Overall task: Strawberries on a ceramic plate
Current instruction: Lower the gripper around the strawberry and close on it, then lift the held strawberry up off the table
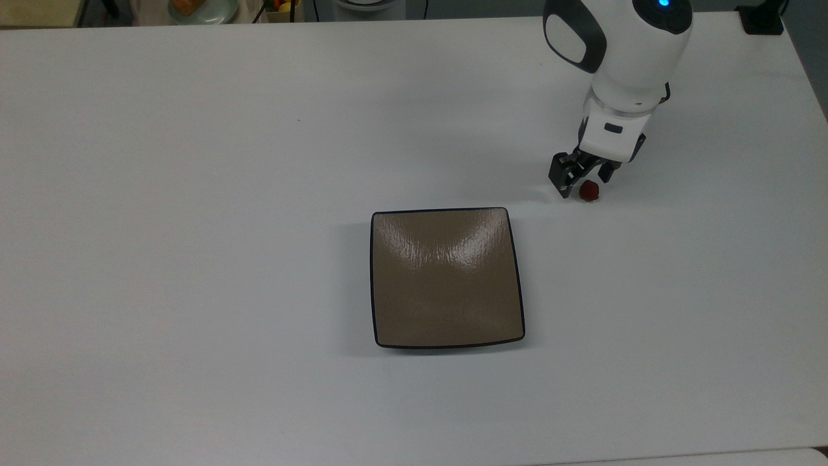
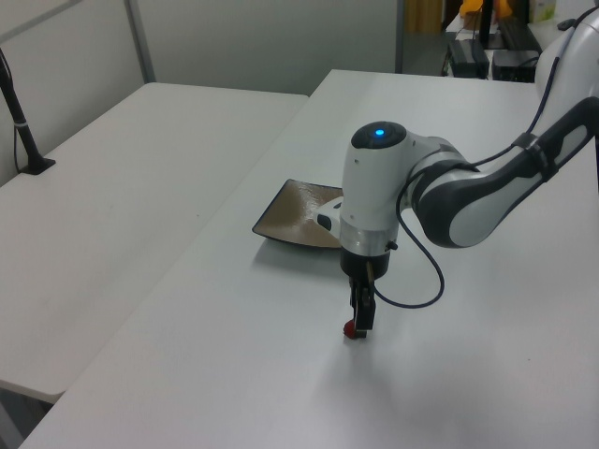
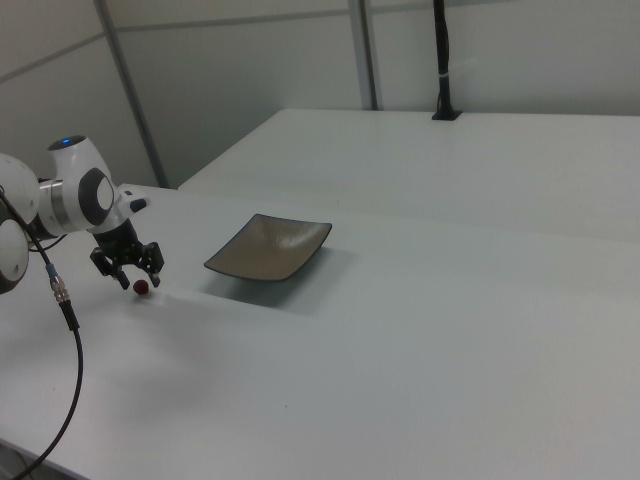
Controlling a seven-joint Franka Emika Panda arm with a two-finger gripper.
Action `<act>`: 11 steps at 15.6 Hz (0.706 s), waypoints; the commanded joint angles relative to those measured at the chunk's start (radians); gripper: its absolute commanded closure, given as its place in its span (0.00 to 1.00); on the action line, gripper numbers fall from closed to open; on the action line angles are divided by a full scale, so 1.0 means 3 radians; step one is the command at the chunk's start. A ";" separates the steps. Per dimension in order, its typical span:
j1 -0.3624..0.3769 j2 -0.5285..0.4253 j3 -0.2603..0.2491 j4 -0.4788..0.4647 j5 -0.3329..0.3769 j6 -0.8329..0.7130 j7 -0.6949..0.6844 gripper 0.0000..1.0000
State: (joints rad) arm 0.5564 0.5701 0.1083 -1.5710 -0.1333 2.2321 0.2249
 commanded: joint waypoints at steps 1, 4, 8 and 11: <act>0.0027 0.0007 0.0022 -0.0005 -0.0098 0.0066 0.0073 0.52; 0.0032 0.0007 0.0027 -0.0035 -0.0133 0.0066 0.0073 0.86; 0.0032 0.0002 0.0027 -0.0040 -0.0154 0.0061 0.0063 1.00; 0.0027 -0.0003 0.0027 -0.0035 -0.0154 0.0045 0.0063 1.00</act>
State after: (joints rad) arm 0.5586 0.5714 0.1200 -1.5722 -0.1537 2.2322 0.2250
